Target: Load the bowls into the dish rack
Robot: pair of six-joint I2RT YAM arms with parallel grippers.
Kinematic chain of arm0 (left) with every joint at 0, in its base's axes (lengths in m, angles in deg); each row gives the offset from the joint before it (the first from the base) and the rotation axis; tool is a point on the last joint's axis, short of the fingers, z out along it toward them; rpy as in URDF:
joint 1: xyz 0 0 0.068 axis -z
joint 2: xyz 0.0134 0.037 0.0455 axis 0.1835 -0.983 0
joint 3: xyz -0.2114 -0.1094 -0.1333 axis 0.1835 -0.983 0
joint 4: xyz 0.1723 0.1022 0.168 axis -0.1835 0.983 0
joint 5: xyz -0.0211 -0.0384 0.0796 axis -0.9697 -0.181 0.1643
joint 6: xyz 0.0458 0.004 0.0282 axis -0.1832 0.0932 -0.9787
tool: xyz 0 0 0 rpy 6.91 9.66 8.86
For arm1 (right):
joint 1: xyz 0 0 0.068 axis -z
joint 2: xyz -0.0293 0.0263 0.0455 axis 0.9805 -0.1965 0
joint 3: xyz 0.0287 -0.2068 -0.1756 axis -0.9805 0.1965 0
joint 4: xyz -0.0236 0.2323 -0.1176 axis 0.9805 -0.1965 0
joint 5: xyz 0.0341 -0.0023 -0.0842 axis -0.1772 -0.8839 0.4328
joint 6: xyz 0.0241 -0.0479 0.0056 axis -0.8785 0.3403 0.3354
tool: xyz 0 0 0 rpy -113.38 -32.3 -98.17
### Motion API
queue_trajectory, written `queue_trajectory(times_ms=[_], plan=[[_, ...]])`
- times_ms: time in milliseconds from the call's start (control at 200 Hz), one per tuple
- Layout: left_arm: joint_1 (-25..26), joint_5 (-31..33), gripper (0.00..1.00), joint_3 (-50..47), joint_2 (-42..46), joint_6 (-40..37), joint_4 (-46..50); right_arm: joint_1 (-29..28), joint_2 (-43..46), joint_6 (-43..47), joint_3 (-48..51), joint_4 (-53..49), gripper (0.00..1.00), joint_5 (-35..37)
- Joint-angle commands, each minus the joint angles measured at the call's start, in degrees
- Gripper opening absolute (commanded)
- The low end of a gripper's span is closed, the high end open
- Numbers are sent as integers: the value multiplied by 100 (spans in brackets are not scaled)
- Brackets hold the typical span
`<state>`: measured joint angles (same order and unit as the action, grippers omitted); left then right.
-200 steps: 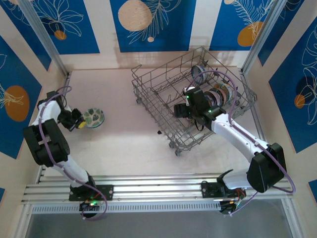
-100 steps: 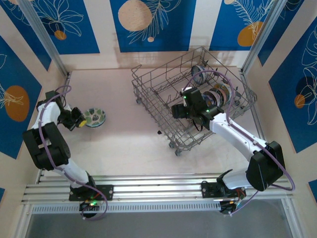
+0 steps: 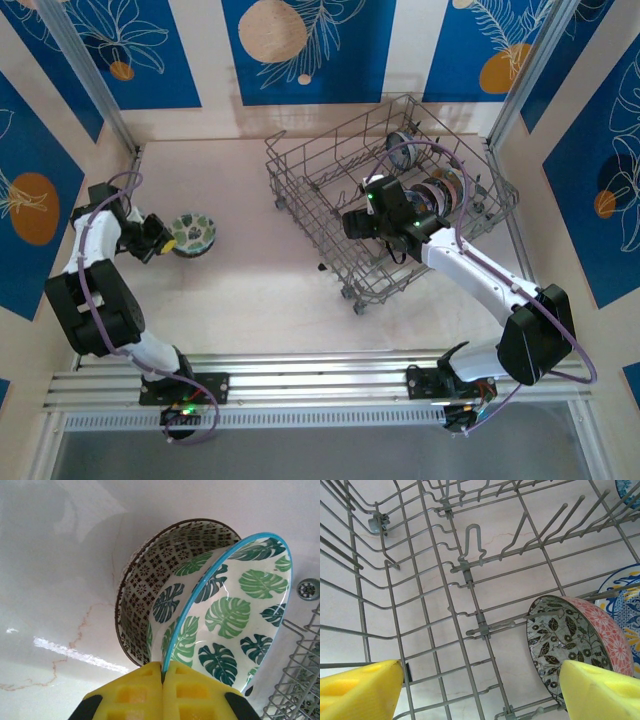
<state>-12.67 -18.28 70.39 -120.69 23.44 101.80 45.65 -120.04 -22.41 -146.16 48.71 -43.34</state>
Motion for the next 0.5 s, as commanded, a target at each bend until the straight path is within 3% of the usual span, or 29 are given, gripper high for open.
queue_trajectory(times_ms=[0, 300, 495], plan=[[-31, -298, 0, -48, 210, 42, 14, -66, -46, -97, -194, -74, 82, -57], [-32, -646, 0, -239, 606, 241, -198, -172, 14, -97, -431, -236, 81, -154], [-29, -1033, 0, -342, 964, 498, -499, -387, 26, -201, -968, -479, 79, -862]])
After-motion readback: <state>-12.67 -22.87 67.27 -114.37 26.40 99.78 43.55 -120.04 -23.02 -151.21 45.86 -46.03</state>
